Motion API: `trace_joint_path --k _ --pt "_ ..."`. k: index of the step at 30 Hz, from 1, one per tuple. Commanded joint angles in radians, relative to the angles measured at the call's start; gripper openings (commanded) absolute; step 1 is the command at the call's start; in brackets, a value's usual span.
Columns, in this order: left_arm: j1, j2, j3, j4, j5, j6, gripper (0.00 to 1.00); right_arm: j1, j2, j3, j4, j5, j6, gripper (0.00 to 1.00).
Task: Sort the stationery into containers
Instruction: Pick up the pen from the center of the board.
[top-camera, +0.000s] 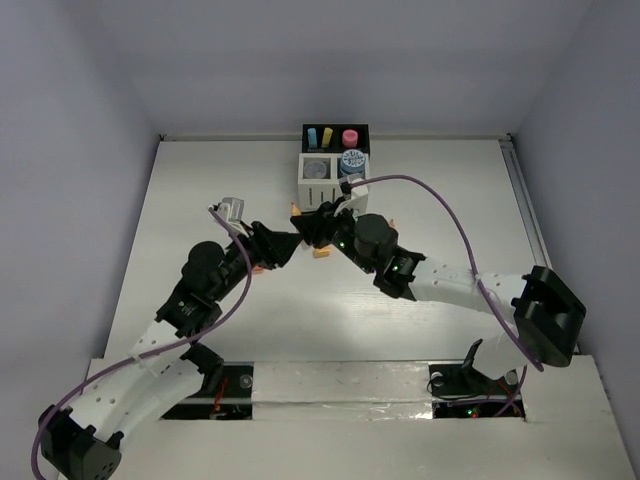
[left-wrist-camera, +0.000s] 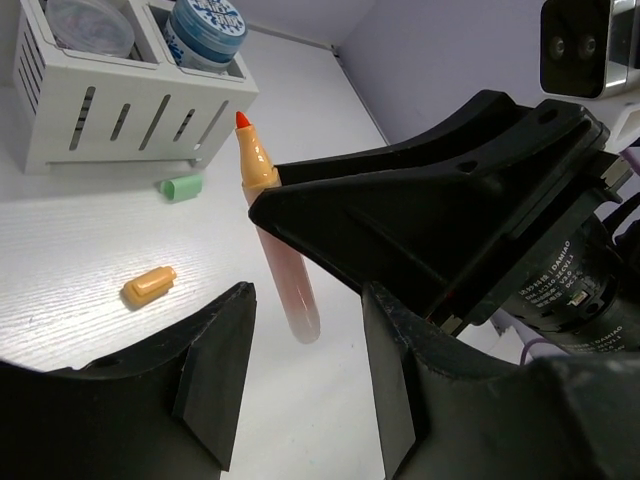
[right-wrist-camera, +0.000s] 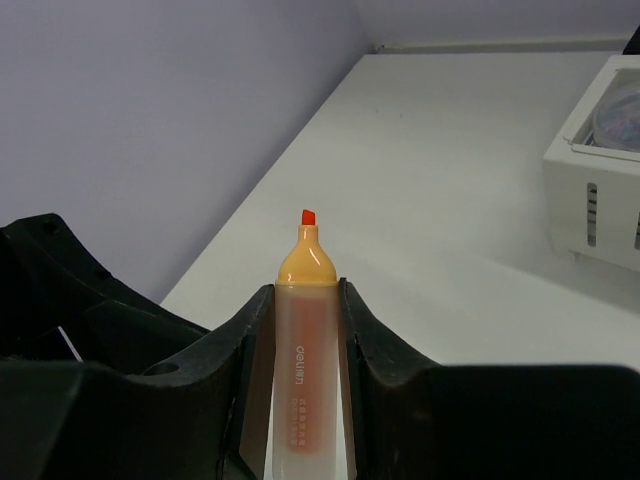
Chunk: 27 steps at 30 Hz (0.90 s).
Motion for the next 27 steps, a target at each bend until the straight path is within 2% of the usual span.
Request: trace_joint_path --k 1,10,23,27 --pt "-0.003 0.009 0.043 -0.01 0.049 0.04 0.43 0.011 -0.046 0.017 0.108 0.044 0.003 0.02" --pt "-0.003 -0.018 0.064 -0.132 0.023 0.085 0.48 0.011 -0.051 0.026 0.104 0.068 -0.021 0.02" --pt "-0.003 0.09 0.072 0.055 0.092 0.051 0.47 0.011 -0.01 0.027 0.116 -0.034 0.035 0.02" --pt "-0.003 0.104 0.067 0.078 0.049 0.054 0.39 0.011 -0.002 0.028 0.12 -0.056 0.043 0.02"
